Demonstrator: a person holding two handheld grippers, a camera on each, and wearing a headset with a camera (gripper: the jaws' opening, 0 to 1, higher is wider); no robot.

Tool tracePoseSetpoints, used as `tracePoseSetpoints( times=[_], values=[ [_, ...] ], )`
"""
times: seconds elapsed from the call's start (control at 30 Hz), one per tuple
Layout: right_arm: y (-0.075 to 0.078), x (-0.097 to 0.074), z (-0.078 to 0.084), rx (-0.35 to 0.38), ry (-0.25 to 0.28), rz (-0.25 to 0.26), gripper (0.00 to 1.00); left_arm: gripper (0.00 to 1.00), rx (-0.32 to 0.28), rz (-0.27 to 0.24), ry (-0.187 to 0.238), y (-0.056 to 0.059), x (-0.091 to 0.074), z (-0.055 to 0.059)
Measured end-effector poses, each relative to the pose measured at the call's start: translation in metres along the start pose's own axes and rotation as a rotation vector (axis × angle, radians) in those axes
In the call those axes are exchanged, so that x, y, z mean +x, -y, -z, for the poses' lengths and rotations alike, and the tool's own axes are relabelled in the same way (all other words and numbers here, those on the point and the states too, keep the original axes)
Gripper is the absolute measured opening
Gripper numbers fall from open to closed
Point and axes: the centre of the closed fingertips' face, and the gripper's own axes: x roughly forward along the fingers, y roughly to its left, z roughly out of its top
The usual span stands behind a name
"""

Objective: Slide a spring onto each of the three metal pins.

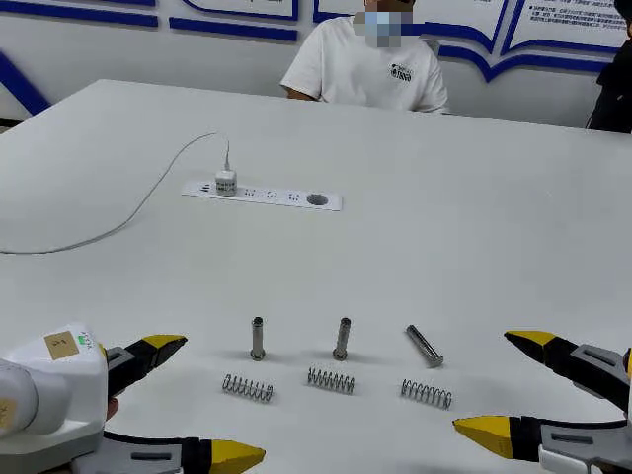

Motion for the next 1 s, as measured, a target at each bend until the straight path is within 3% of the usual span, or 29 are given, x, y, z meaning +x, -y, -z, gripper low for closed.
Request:
tracePoseSetpoints(
  times=[0.33,0.73,1.0],
  values=[
    [0.007,0.008,-0.01,-0.003,-0.013,0.005,0.76,0.99,0.001,0.003,-0.002,0.001,0.0,0.0],
    [0.021,0.028,-0.019,-0.014,-0.069,0.013,0.67,0.99,0.001,0.001,0.002,0.0,0.001,-0.001],
    [0.031,0.046,-0.016,0.003,-0.12,0.031,0.61,0.99,-0.001,-0.004,0.004,-0.001,0.0,-0.001]
  ],
)
